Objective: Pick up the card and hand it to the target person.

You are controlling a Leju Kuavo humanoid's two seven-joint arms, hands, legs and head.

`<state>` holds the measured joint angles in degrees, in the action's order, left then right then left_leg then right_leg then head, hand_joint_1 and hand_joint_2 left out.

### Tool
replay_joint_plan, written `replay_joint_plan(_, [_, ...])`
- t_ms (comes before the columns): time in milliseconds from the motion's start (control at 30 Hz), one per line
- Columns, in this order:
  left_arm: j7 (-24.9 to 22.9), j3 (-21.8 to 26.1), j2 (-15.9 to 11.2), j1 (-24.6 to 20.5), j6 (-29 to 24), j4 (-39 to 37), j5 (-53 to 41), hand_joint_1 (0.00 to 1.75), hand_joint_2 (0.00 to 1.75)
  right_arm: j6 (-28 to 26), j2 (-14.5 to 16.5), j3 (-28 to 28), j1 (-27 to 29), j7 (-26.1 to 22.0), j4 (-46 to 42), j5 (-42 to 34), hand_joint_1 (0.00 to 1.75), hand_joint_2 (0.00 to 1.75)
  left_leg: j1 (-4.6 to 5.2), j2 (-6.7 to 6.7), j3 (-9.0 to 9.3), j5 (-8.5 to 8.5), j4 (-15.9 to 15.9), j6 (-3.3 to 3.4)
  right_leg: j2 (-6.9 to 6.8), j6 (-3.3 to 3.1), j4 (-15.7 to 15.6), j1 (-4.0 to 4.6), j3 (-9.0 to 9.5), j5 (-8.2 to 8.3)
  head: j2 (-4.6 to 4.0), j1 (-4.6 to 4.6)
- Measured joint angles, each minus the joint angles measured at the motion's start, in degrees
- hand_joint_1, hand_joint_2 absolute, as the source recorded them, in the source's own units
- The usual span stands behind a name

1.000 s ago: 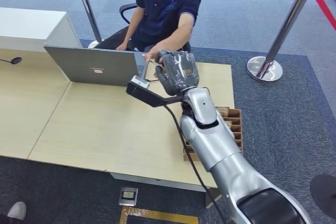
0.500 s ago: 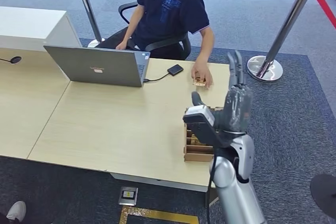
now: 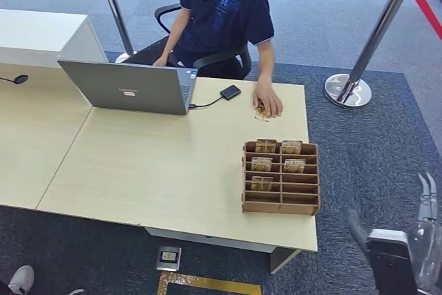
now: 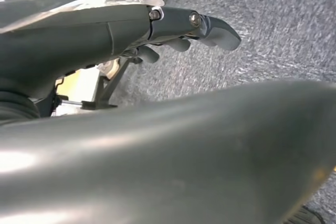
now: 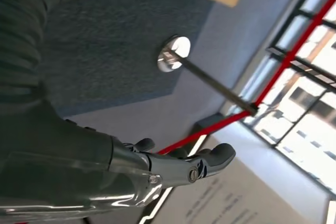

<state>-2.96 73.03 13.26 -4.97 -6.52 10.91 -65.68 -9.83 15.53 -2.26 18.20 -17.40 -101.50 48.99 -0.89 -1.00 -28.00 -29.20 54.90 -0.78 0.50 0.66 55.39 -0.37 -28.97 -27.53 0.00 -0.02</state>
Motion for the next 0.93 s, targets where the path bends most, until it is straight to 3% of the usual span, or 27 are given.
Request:
replay_joint_plan(67, [-0.2,0.3,0.3,0.0,-0.6,0.0,0.4,0.00,0.00,4.2,0.9,-8.4,-0.9,0.5,5.1,1.0,0.00,1.75,0.00,0.01,0.03,0.01,0.0,0.01,0.00,0.02,0.0,0.00,0.06,0.02,0.00,0.00])
replay_joint_plan(167, [-0.3,0.7,0.7,0.0,-1.0,0.0,0.6,0.00,0.00,6.4,0.4,-22.4,-5.7,1.1,20.8,4.3,0.00,1.75,0.01,0.01,0.08,0.06,0.0,0.09,0.00,0.14,-0.1,0.00,0.12,0.09,0.00,0.01])
replay_joint_plan(267, [0.0,0.9,0.8,0.0,-0.8,0.0,0.4,0.00,0.00,0.1,-2.6,-35.2,-11.2,3.2,41.4,8.3,0.00,1.75,0.08,-0.01,0.06,0.11,0.0,0.17,0.00,0.22,-0.1,-0.03,0.15,0.14,0.00,0.03])
replay_joint_plan(333, [0.4,0.9,0.8,0.0,-0.6,0.0,0.1,0.00,0.00,-5.1,-4.4,-40.7,-13.5,8.6,52.7,11.2,0.00,1.75,0.09,-0.01,0.03,0.11,0.0,0.18,0.00,0.22,-0.1,-0.05,0.15,0.15,0.00,0.02])
replay_joint_plan(467, [1.3,0.9,0.9,-0.1,-0.7,0.0,0.4,0.00,0.00,-9.1,-5.8,-45.0,-16.9,20.2,69.1,18.0,0.00,1.75,0.07,0.03,0.03,0.10,0.0,0.14,0.00,0.18,-0.1,-0.05,0.07,0.14,0.00,0.00])
replay_joint_plan(633, [2.6,1.2,0.9,-0.2,-1.1,0.0,1.2,0.00,0.00,-5.3,-5.3,-45.2,-20.7,28.1,80.5,22.1,0.00,1.75,0.05,0.09,0.04,0.16,0.0,0.08,0.00,0.16,0.0,-0.04,0.03,0.14,0.00,0.01])
replay_joint_plan(700, [3.2,1.4,0.9,-0.2,-1.4,0.0,1.6,0.00,0.00,-3.9,-4.9,-45.5,-21.7,29.2,83.0,21.2,0.00,0.87,0.06,0.09,0.06,0.19,0.0,0.08,0.00,0.14,0.0,-0.04,0.04,0.15,0.00,0.01])
replay_joint_plan(767, [3.5,1.4,0.9,-0.2,-1.7,0.0,1.9,0.00,0.87,-2.4,-4.5,-46.1,-22.6,30.2,84.9,20.2,0.00,0.00,0.06,0.09,0.07,0.22,0.0,0.10,0.00,0.13,0.0,-0.04,0.04,0.17,0.00,0.01])
replay_joint_plan(833, [3.4,1.5,0.9,-0.2,-2.0,0.0,2.0,0.00,1.75,-1.2,-4.1,-46.5,-23.3,31.5,86.4,19.9,0.00,0.00,0.07,0.09,0.06,0.23,0.0,0.12,0.00,0.12,0.0,-0.04,0.04,0.18,0.00,0.01])
replay_joint_plan(933, [3.0,1.7,0.8,-0.2,-2.8,0.0,2.3,0.00,1.75,-0.3,-3.7,-46.6,-23.9,32.6,87.6,20.2,0.00,0.00,0.08,0.09,0.06,0.23,0.0,0.12,0.00,0.12,0.0,-0.04,0.04,0.18,0.00,0.01])
